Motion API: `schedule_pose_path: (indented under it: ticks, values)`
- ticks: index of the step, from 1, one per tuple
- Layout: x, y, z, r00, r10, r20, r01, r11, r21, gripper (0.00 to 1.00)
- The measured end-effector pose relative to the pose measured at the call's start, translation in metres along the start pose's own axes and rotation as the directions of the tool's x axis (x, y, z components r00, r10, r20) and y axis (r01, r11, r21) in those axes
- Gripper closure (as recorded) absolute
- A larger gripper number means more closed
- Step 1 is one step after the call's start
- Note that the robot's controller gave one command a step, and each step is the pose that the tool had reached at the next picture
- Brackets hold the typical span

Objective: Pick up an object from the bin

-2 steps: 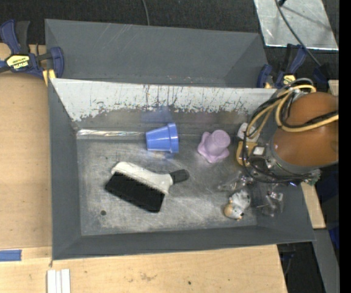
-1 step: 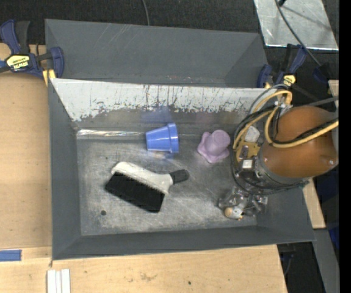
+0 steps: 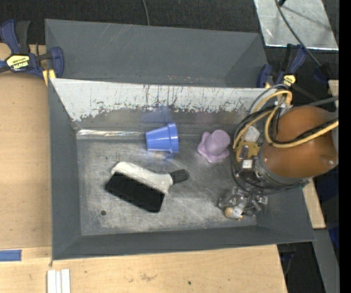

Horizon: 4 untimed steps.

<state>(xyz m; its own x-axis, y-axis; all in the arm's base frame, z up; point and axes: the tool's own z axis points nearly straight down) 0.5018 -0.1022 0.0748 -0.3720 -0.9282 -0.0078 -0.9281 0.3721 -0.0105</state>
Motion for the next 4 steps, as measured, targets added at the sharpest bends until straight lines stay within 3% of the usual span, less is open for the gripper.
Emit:
schedule_pose_path:
  ticks: [2, 4]
  values:
    - [0.001, 0.003, -0.024, 1.000, 0.000, -0.006, -0.001, 1.000, -0.014, 1.00]
    - [0.001, 0.002, -0.053, 1.000, 0.002, -0.007, -0.002, 1.000, -0.013, 1.00]
